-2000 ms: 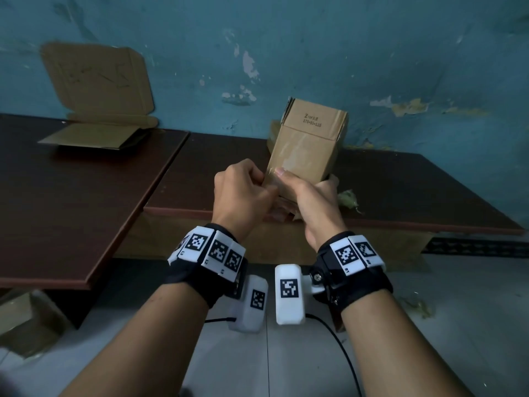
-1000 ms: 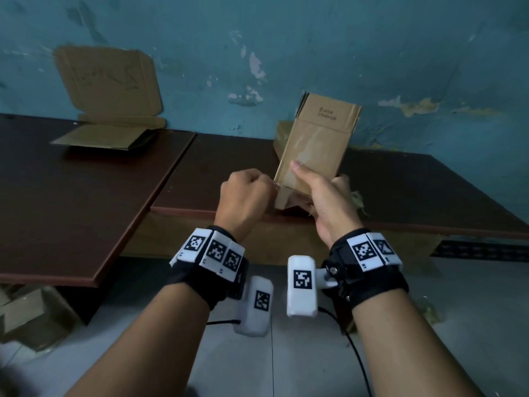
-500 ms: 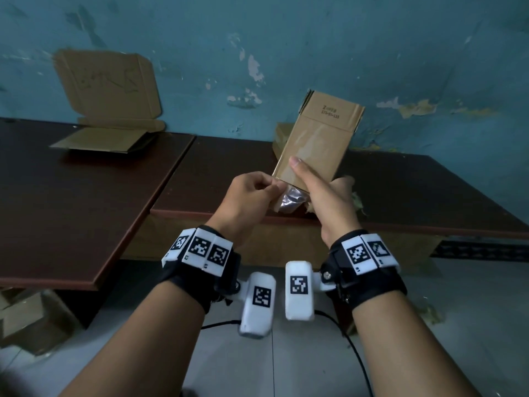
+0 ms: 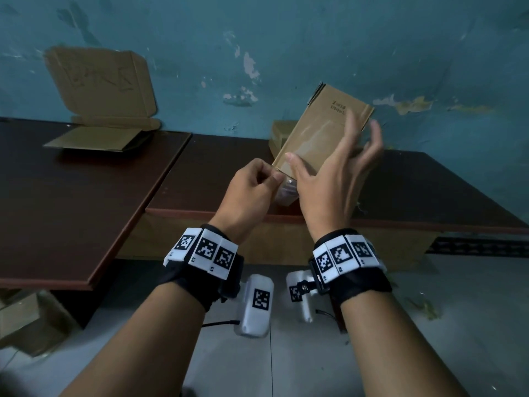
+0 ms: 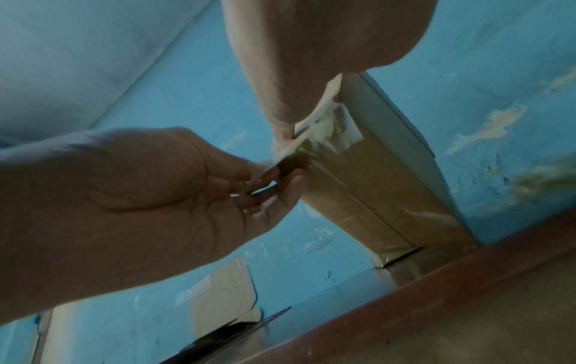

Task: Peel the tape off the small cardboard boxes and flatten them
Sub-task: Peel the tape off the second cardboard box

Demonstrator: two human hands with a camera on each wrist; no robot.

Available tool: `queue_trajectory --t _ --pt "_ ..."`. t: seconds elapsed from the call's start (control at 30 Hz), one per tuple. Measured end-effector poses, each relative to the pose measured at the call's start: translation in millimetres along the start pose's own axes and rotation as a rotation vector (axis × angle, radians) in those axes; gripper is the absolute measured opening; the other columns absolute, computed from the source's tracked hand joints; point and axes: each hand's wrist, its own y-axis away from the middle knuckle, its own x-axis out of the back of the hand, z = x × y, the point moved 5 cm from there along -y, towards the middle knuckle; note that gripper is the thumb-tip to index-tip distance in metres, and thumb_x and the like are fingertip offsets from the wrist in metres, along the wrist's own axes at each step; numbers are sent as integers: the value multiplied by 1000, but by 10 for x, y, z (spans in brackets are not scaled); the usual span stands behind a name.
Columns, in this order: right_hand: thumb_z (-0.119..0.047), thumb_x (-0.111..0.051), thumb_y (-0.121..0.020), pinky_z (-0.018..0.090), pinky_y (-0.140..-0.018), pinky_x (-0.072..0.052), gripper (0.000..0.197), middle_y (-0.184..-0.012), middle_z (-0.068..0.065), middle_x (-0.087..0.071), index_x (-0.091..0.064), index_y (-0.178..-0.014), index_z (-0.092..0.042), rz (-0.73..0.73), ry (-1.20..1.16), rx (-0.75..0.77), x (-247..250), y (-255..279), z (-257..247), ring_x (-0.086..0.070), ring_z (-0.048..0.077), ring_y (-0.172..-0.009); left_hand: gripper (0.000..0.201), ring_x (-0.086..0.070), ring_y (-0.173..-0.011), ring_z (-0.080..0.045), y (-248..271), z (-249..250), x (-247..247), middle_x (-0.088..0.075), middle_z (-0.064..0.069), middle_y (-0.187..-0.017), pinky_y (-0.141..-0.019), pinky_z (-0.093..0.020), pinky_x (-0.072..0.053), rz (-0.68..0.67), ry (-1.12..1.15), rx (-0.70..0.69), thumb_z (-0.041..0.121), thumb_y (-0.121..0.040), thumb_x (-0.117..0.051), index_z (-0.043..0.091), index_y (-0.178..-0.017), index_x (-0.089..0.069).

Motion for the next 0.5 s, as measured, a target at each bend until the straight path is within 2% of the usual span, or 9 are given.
queue_trajectory --t 0.1,0.13,0.2,0.27,0.3,0.4,0.47,0.5 --pt "-28 -83 -89 59 -126 -30 58 -163 23 -38 -65 -143 -18 -31 65 286 -45 -31 -97 -30 42 -156 15 -60 -58 4 18 54 -29 -67 17 -63 -60 -14 -48 11 21 -45 7 -108 -59 8 -93 -58" --pt "-23 -79 -93 60 -126 -28 45 -162 21 -42 -70 -137 -19 -51 62 356 -76 -32 -107 -31 41 -156 15 -60 -60 4 20 69 -35 -67 16 -65 -62 -15 -49 17 23 -61 6 -108 -59 8 -94 -57" --pt "-14 -71 -98 60 -129 -23 31 -159 16 -50 -77 -129 -19 -85 53 443 -129 -26 -98 -36 40 -154 14 -63 -68 -3 19 93 -50 -67 11 -74 -68 -24 -54 16 35 -93 7 -109 -57 9 -95 -56" --pt "-12 -64 -101 60 -129 -20 31 -157 13 -55 -77 -129 -19 -127 30 471 -158 -17 -94 -40 38 -152 12 -64 -74 -10 21 134 -38 -66 0 -84 -73 -35 -60 18 95 -111 7 -110 -54 9 -98 -54" --pt "-12 -62 -102 61 -129 -21 34 -157 13 -55 -76 -132 -19 -154 10 472 -169 -11 -99 -41 37 -152 12 -65 -75 -12 16 160 -16 -65 -4 -86 -73 -36 -61 25 128 -119 7 -111 -53 9 -99 -53" --pt "-15 -62 -104 62 -123 -32 39 -162 14 -49 -69 -142 -18 -231 -53 471 -209 15 -122 -40 34 -153 11 -65 -77 -16 -25 196 99 -65 -12 -94 -69 -34 -59 87 98 -170 9 -110 -55 11 -99 -54" --pt "-16 -64 -103 59 -119 -39 40 -161 14 -49 -68 -142 -16 -254 -76 473 -234 36 -126 -41 33 -152 10 -69 -88 -28 -39 196 150 -61 -21 -111 -74 -42 -63 113 23 -185 18 -105 -59 20 -95 -57" --pt "-16 -65 -102 57 -118 -42 39 -159 14 -52 -69 -141 -14 -251 -75 481 -242 45 -124 -43 33 -151 13 -70 -96 -32 -36 201 165 -57 -20 -117 -78 -46 -65 125 -22 -187 20 -104 -61 25 -92 -58"
